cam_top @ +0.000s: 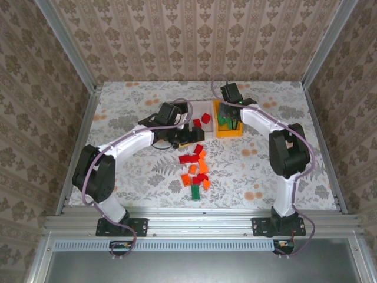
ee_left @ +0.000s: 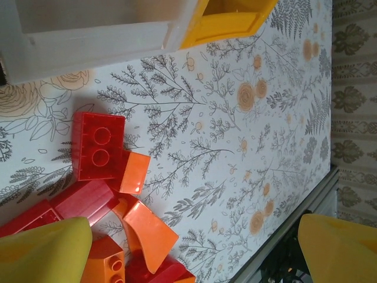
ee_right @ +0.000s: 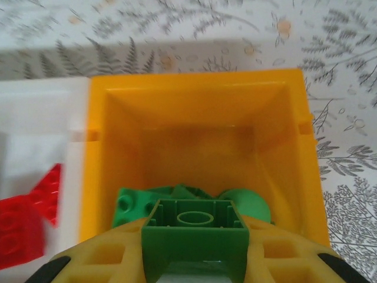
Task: Sort the legos into containers by color
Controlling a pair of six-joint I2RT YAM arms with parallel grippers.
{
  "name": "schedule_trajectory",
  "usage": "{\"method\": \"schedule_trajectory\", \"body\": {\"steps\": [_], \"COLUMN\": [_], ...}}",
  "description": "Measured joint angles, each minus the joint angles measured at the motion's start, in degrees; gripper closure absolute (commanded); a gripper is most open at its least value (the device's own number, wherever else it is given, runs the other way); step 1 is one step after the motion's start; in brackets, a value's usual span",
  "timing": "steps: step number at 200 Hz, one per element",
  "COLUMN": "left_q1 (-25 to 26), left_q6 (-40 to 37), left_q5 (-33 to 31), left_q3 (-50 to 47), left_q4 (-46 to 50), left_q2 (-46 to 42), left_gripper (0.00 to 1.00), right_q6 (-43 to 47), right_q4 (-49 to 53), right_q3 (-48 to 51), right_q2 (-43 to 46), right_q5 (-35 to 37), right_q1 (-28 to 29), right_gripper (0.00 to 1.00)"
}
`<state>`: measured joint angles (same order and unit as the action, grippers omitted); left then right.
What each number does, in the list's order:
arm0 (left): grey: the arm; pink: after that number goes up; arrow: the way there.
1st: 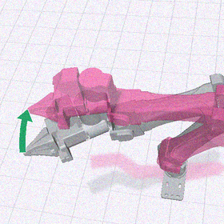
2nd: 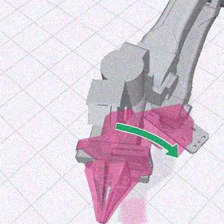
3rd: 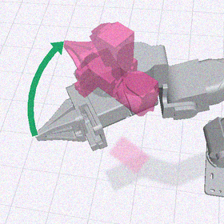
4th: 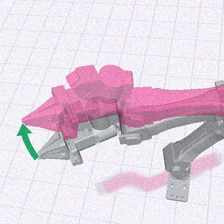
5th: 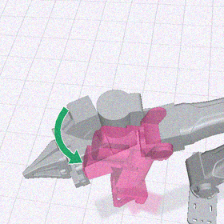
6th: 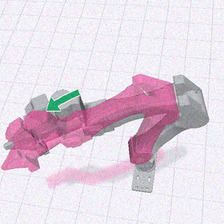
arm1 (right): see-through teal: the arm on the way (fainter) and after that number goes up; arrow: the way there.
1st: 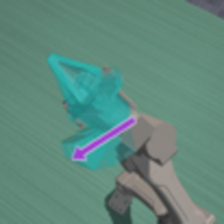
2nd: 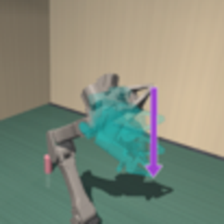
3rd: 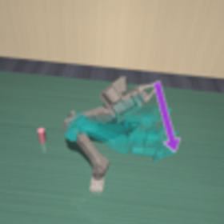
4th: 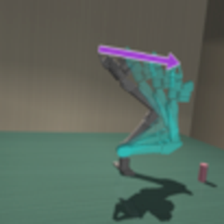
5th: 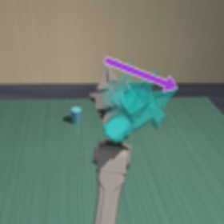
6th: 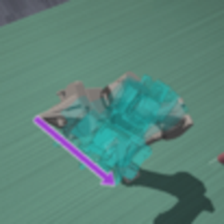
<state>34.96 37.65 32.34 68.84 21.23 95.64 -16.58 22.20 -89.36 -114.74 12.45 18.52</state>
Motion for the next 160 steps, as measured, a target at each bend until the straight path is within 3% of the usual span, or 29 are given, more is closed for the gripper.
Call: {"method": "schedule_trajectory", "body": {"steps": [19, 43, 89, 129, 160], "left_q1": [-0.3, -0.7, -1.4, -4.3, -7.4], "left_q6": [-0.4, -0.4, -0.5, -0.8, -1.3], "left_q5": [-0.2, -0.4, -0.6, -1.5, -4.3], "left_q3": [0.3, 0.5, 0.7, 0.8, 1.9], "left_q4": [0.2, 0.2, 0.2, 1.0, 3.5], "left_q2": [0.0, 0.0, 0.0, -2.0, -5.0], "left_gripper": [0.08, 0.08, 0.08, 0.08, 0.08], "right_q6": [0.2, 0.9, 1.7, 0.3, -3.3], "right_q4": [1.5, 2.8, 2.9, 0.4, -3.8], "right_q3": [-2.7, -5.4, -3.3, 9.2, 22.1], "right_q2": [-2.7, -4.0, -2.0, 13.3, 27.4], "right_q5": [-0.9, -1.1, -1.3, -0.6, 0.5], "right_q1": [-0.7, -1.4, -1.4, 1.2, 12.1], "right_gripper": [0.63, 0.46, 0.4, 0.42, 0.47]}}
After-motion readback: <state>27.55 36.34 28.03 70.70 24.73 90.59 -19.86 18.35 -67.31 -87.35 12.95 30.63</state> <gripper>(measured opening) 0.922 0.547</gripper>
